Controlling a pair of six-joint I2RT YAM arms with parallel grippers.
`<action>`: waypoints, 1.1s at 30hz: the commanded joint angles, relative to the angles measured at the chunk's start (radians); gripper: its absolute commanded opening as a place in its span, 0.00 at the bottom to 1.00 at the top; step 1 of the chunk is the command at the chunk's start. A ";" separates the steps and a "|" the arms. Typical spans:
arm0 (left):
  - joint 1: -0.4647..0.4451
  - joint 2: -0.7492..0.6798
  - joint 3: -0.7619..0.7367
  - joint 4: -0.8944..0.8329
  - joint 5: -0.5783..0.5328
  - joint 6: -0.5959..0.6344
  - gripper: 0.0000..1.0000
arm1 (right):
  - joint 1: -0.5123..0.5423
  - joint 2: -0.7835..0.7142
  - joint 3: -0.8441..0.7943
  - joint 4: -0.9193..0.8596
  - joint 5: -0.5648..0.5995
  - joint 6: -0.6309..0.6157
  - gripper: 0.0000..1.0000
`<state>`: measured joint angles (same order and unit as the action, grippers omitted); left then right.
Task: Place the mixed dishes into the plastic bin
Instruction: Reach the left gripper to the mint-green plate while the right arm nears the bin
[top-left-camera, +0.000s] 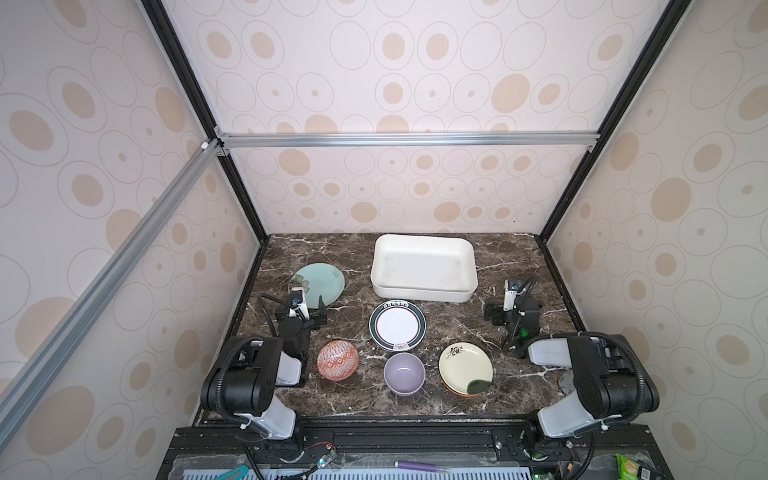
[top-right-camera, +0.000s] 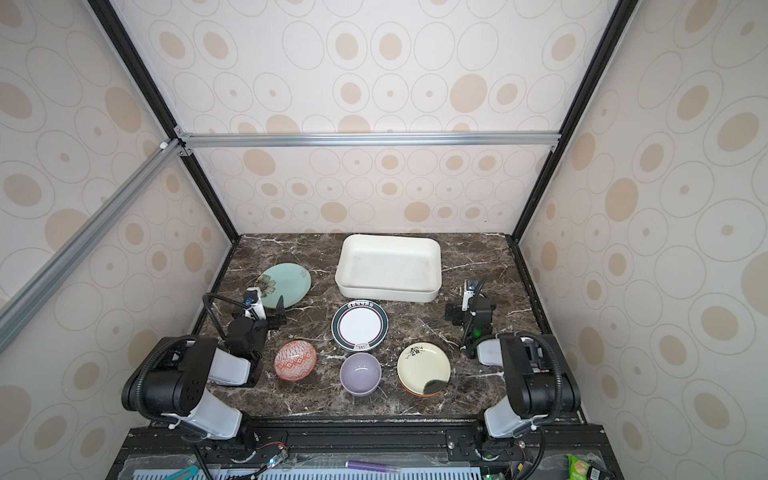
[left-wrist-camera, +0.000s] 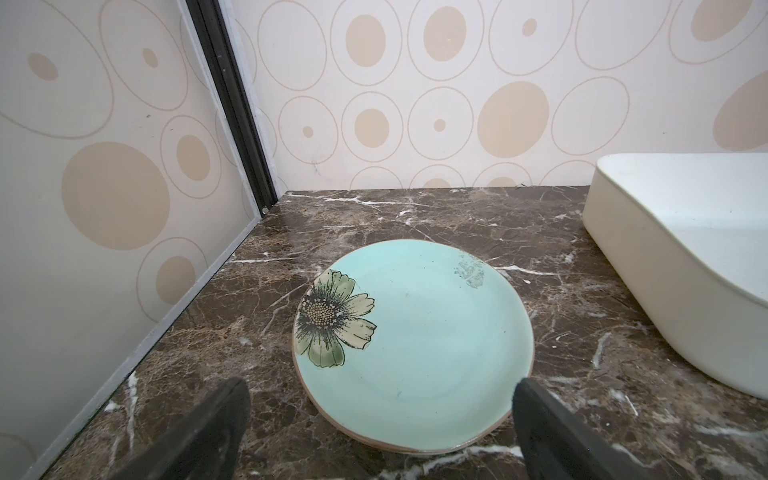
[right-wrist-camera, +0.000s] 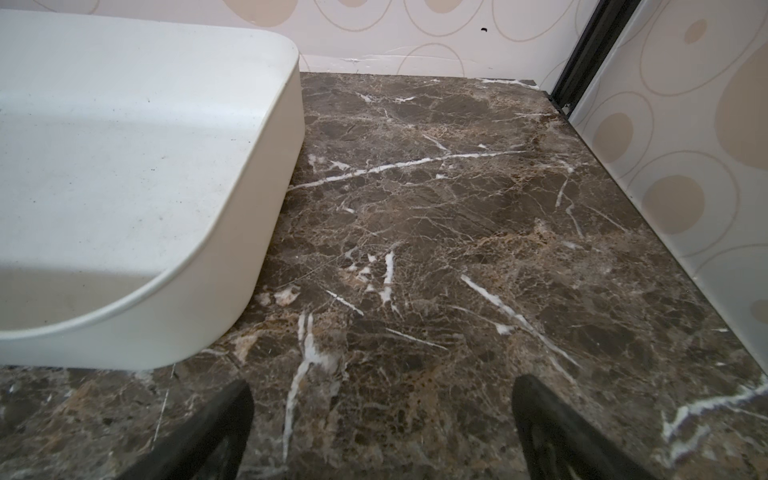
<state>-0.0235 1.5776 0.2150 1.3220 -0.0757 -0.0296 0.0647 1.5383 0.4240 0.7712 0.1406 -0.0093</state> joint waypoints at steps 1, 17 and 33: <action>0.002 -0.001 0.014 0.023 0.004 0.016 0.99 | 0.049 -0.077 0.047 -0.109 0.114 -0.026 1.00; 0.024 -0.183 0.616 -1.134 -0.209 -0.346 0.99 | 0.175 -0.016 0.864 -1.142 0.049 0.251 1.00; 0.306 -0.018 0.657 -1.183 0.392 -0.574 0.75 | 0.202 0.059 0.803 -1.075 -0.391 0.344 0.97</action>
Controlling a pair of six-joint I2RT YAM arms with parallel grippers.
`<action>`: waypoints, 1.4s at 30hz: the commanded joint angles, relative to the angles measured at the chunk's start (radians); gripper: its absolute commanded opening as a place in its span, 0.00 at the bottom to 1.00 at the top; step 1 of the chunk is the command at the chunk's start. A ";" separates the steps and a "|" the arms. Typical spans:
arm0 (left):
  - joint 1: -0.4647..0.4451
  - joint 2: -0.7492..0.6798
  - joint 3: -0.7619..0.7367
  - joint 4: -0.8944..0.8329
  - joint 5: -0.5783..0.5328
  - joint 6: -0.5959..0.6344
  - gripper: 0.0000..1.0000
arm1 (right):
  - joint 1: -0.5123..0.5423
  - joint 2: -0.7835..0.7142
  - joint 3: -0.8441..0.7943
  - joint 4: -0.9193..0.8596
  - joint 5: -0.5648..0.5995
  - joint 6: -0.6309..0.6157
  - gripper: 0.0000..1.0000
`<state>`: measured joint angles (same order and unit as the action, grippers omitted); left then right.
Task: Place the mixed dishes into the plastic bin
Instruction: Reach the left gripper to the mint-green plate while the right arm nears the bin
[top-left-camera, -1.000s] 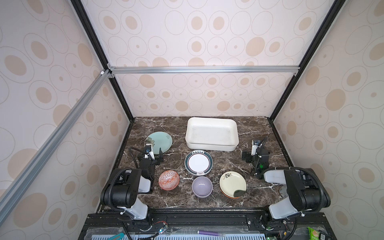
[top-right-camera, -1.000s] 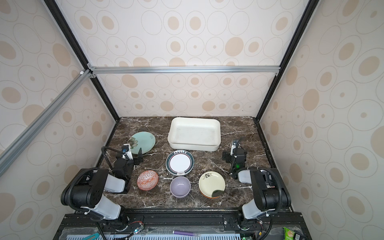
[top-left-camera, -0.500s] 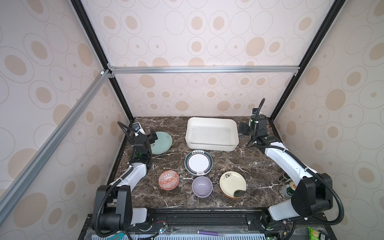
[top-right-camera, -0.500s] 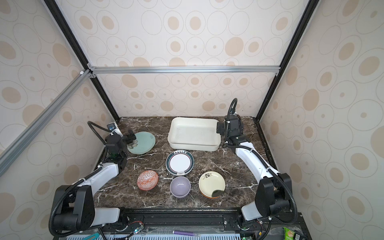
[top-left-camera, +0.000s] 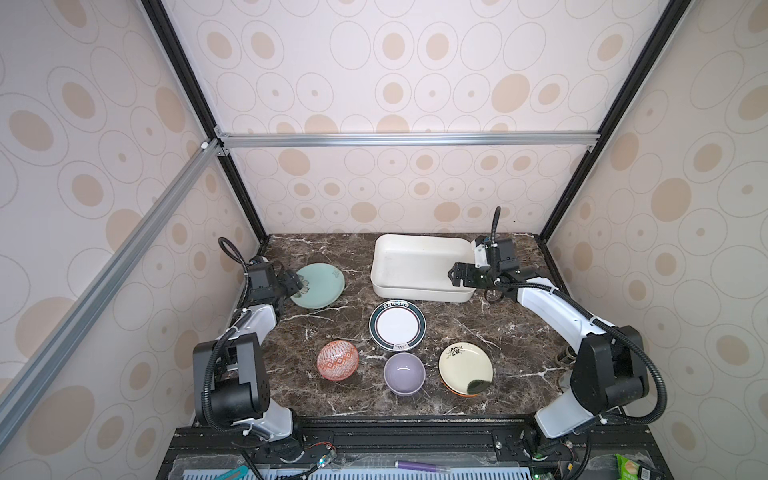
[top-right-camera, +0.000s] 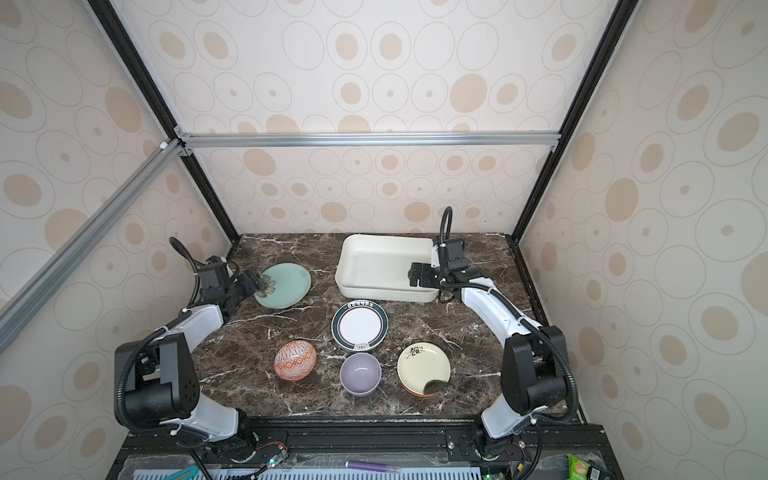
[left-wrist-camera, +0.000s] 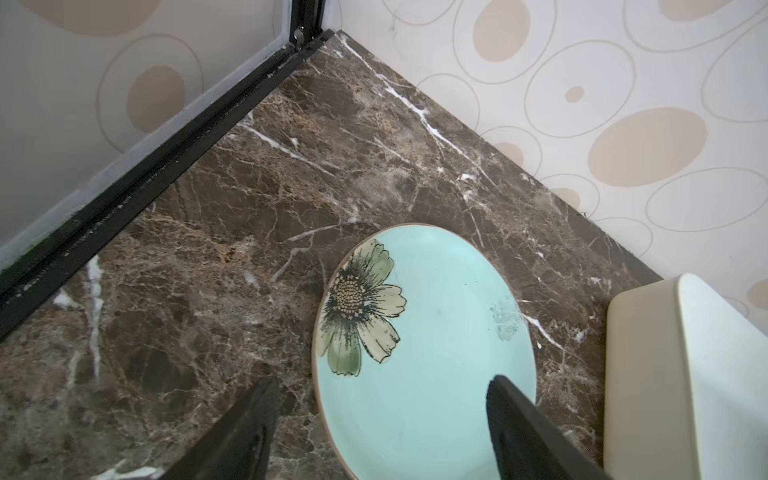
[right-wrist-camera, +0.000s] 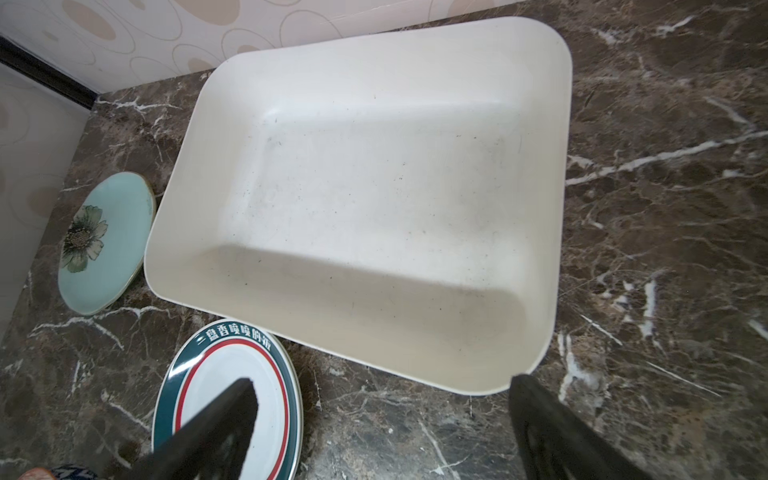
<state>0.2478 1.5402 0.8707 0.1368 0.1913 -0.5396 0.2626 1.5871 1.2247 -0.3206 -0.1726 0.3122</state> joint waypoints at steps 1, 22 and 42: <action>0.047 0.031 -0.003 0.012 0.143 -0.076 0.73 | 0.004 0.013 0.004 0.022 -0.089 0.025 0.97; 0.088 0.279 0.015 0.099 0.310 -0.145 0.62 | 0.012 0.117 0.103 0.009 -0.152 0.036 0.97; 0.036 0.404 0.086 0.063 0.324 -0.136 0.52 | 0.056 0.154 0.184 -0.056 -0.136 0.011 0.97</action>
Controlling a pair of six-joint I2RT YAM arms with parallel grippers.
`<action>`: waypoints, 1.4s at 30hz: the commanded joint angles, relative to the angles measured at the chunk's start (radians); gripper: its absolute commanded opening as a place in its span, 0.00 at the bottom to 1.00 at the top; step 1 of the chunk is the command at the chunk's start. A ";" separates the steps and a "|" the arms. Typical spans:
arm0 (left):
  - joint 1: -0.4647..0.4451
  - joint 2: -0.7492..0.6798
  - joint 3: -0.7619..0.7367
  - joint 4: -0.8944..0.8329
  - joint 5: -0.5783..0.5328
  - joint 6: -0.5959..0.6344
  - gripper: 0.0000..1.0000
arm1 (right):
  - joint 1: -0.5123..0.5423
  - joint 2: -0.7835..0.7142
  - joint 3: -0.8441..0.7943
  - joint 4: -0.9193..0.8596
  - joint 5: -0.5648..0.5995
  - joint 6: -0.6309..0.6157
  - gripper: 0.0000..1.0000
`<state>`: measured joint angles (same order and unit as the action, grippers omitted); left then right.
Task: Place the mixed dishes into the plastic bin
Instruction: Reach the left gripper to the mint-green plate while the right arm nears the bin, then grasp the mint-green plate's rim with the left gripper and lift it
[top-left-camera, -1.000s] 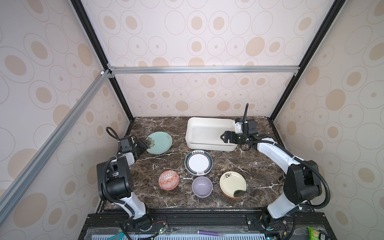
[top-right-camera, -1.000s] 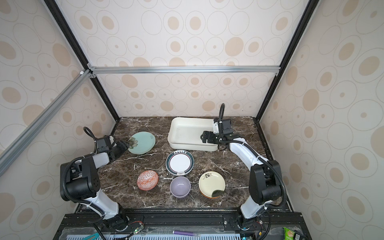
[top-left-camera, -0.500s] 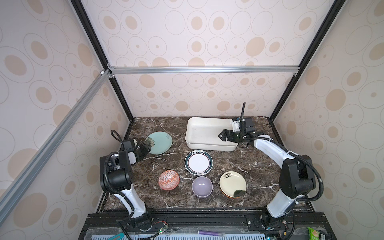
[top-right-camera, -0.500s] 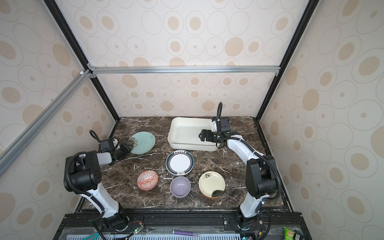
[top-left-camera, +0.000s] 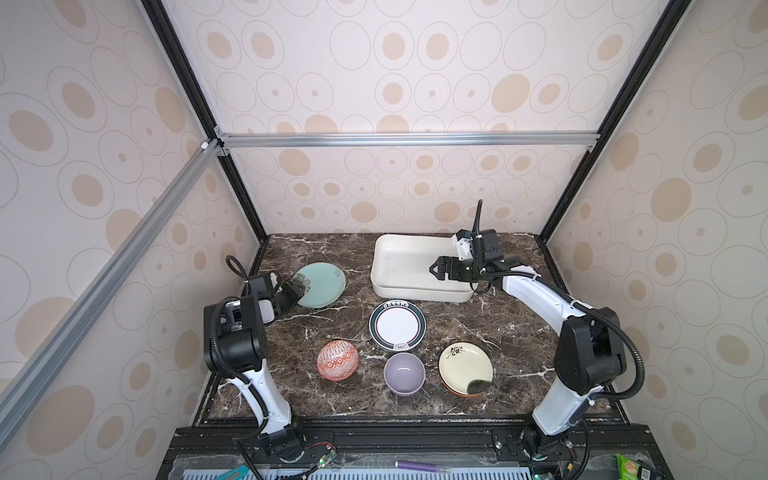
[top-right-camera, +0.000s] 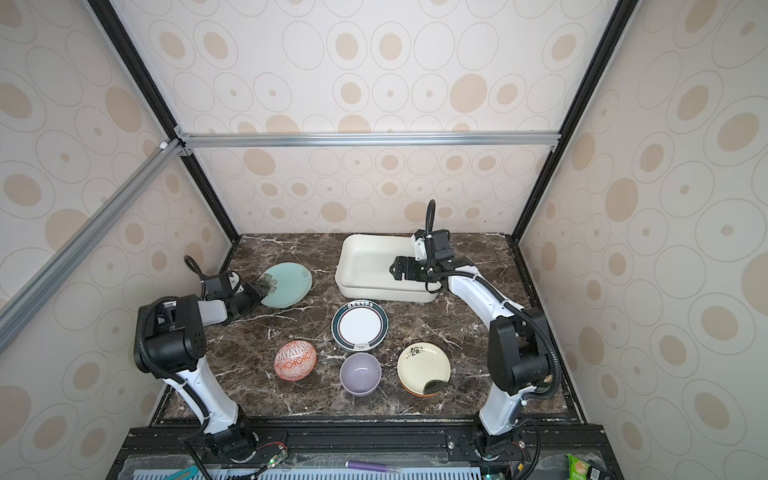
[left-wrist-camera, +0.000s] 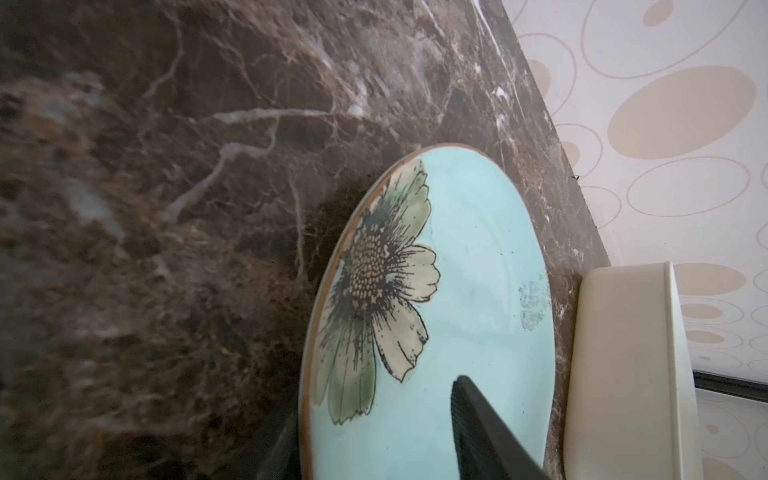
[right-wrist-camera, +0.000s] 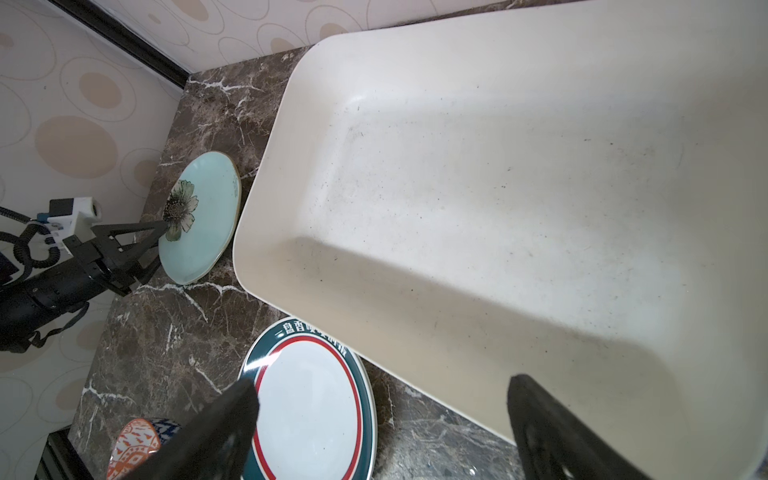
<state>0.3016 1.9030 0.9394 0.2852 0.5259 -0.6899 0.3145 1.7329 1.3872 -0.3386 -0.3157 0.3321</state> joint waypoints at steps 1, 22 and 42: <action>-0.020 0.045 0.019 -0.089 -0.013 0.019 0.50 | 0.005 0.005 0.022 -0.039 0.009 -0.007 0.97; -0.066 0.009 0.103 -0.192 0.035 0.032 0.00 | 0.008 -0.084 -0.009 -0.082 0.020 -0.022 0.97; -0.086 -0.097 0.313 -0.266 0.059 -0.026 0.00 | 0.010 -0.163 -0.050 -0.091 0.038 -0.013 0.98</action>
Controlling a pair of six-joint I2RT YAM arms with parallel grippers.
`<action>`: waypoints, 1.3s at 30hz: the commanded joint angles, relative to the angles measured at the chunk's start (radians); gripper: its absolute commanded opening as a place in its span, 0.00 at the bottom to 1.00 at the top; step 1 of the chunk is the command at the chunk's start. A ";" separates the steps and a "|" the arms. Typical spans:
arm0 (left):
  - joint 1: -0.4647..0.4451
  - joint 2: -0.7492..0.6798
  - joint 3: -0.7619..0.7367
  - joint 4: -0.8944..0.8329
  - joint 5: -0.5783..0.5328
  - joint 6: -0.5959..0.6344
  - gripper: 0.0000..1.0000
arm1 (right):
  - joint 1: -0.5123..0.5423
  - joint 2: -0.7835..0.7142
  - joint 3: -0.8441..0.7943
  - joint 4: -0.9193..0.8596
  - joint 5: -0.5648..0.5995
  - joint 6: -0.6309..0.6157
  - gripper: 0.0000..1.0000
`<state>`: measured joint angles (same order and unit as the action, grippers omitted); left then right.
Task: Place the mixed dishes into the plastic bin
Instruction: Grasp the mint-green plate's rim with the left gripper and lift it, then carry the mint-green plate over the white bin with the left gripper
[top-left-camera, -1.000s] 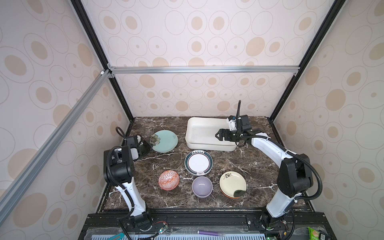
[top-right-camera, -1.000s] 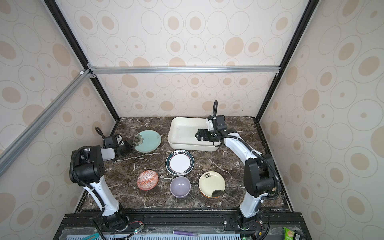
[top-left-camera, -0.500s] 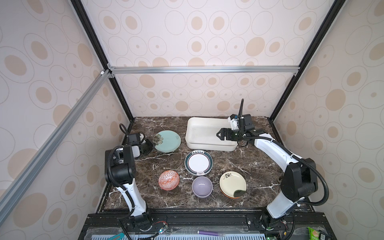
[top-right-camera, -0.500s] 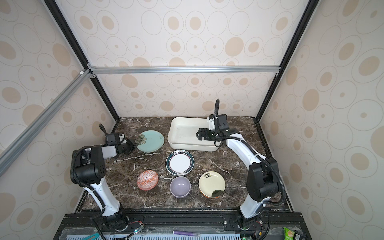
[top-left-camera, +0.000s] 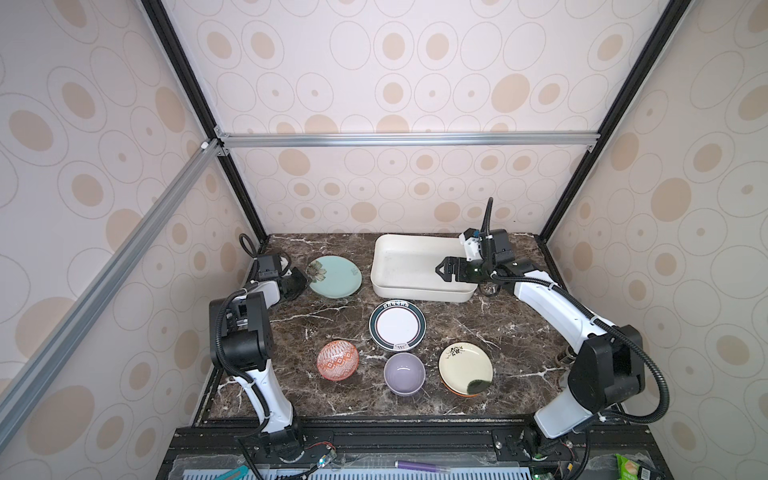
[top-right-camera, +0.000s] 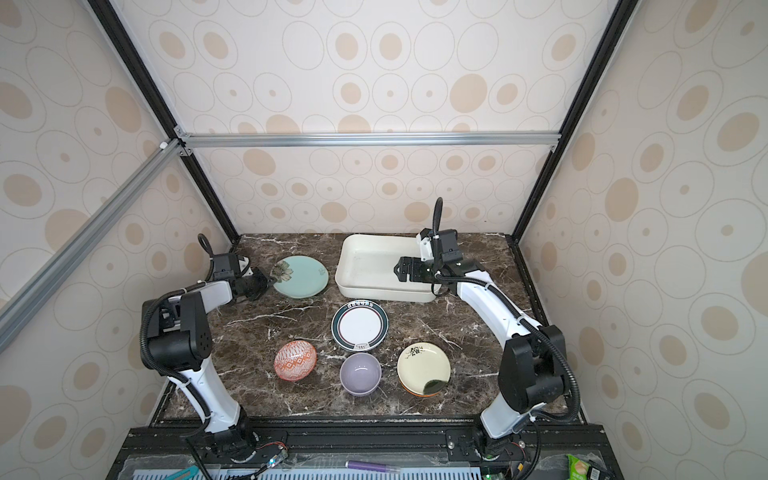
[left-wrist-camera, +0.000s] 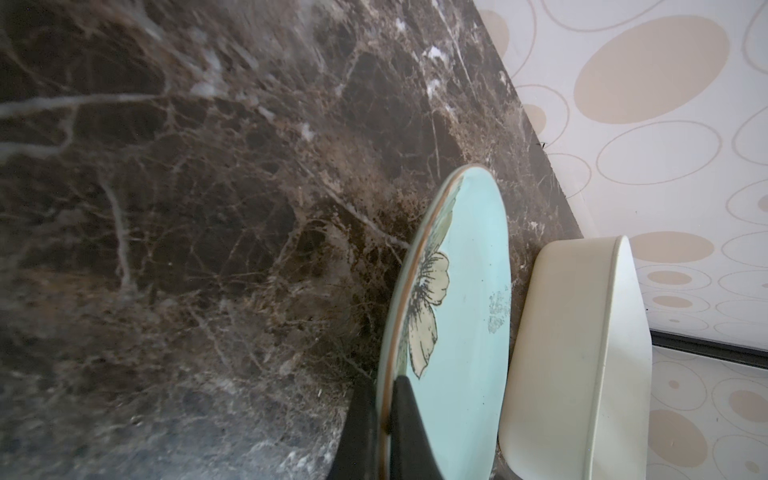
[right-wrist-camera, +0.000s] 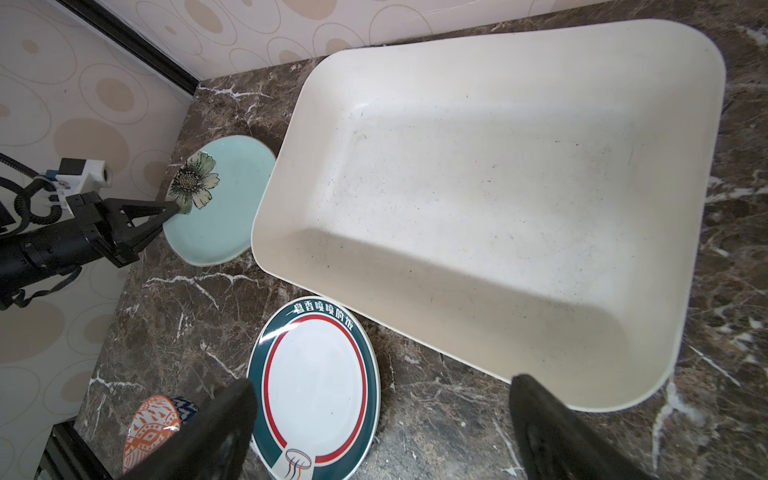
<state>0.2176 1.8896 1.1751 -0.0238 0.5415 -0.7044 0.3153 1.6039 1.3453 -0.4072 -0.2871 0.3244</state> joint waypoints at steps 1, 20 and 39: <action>-0.003 -0.085 0.080 0.045 0.048 -0.013 0.00 | 0.010 -0.034 -0.008 -0.023 0.011 -0.005 0.98; -0.149 -0.173 0.224 -0.002 0.082 -0.024 0.00 | 0.103 0.000 0.066 -0.116 0.038 -0.028 0.98; -0.510 0.108 0.386 0.146 -0.018 -0.107 0.00 | 0.116 -0.174 -0.004 -0.232 0.153 -0.080 0.99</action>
<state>-0.2695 1.9739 1.4666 0.0010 0.5156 -0.7547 0.4263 1.4712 1.3682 -0.6067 -0.1780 0.2623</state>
